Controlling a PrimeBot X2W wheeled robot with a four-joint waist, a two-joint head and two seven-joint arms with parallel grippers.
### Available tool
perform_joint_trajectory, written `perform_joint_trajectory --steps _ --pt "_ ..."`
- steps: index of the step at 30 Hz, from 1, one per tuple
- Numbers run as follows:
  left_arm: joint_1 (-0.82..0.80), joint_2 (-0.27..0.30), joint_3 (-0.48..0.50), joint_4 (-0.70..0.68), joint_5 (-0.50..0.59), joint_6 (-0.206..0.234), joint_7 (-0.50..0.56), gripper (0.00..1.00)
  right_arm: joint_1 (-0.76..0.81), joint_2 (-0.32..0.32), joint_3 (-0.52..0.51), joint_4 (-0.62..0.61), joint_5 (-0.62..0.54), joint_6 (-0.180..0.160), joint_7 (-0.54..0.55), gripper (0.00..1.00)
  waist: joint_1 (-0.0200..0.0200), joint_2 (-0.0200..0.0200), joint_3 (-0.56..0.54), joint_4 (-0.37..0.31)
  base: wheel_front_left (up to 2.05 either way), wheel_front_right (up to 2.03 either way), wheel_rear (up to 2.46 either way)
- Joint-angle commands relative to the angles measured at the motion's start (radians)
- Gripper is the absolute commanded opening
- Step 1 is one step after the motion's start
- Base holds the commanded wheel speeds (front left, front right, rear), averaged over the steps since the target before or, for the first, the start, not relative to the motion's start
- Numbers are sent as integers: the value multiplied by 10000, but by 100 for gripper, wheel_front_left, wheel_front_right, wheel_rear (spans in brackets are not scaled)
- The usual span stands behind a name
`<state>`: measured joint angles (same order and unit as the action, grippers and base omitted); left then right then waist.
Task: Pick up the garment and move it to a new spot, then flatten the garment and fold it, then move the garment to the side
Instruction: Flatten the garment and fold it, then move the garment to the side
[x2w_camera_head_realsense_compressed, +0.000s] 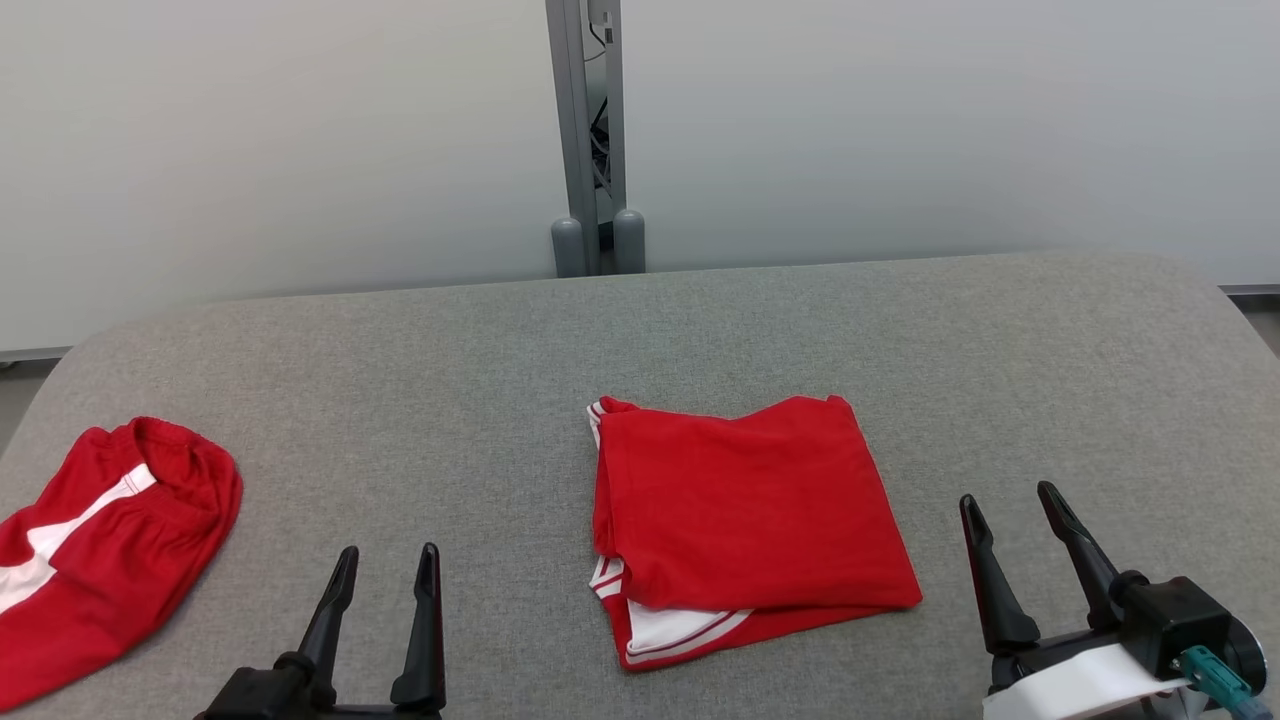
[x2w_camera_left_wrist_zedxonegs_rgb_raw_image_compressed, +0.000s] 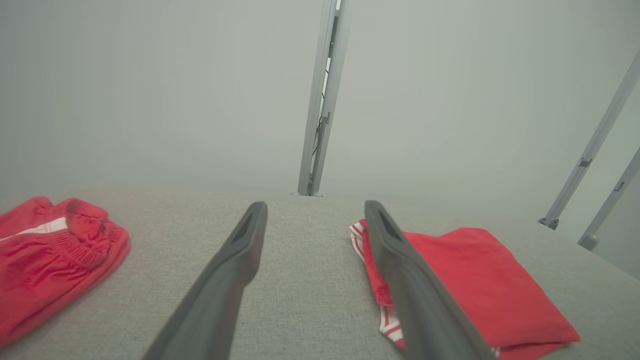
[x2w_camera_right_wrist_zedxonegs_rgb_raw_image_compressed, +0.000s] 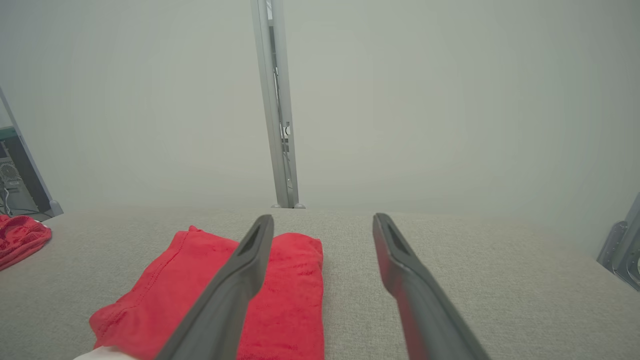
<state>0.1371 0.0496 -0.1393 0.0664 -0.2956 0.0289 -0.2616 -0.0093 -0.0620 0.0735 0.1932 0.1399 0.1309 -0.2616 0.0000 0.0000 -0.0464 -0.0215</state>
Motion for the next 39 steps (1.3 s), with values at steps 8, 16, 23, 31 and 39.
perform_joint_trajectory --steps 8,16,23,31,39 --pt "176 30 29 -116 223 51 -40 100 146 3 0 -8 -80 -4 -52 100 0 0 -85 109 0 0 0" --pt "210 28 109 -193 395 79 -40 100 80 -11 114 370 71 -4 -52 100 0 0 -67 182 0 0 0" --pt "80 29 -2 -256 565 -31 -40 100 -995 -345 786 2291 1331 -4 -49 100 0 0 152 320 0 0 0" --pt "-86 32 -255 -146 685 -196 -41 100 -2717 -845 2048 4674 3968 -4 436 100 0 0 471 745 0 0 0" --pt "-482 27 -419 -135 749 -314 -39 100 -3942 -1440 3078 5783 6286 -2 1145 100 0 0 1160 1244 0 0 0"
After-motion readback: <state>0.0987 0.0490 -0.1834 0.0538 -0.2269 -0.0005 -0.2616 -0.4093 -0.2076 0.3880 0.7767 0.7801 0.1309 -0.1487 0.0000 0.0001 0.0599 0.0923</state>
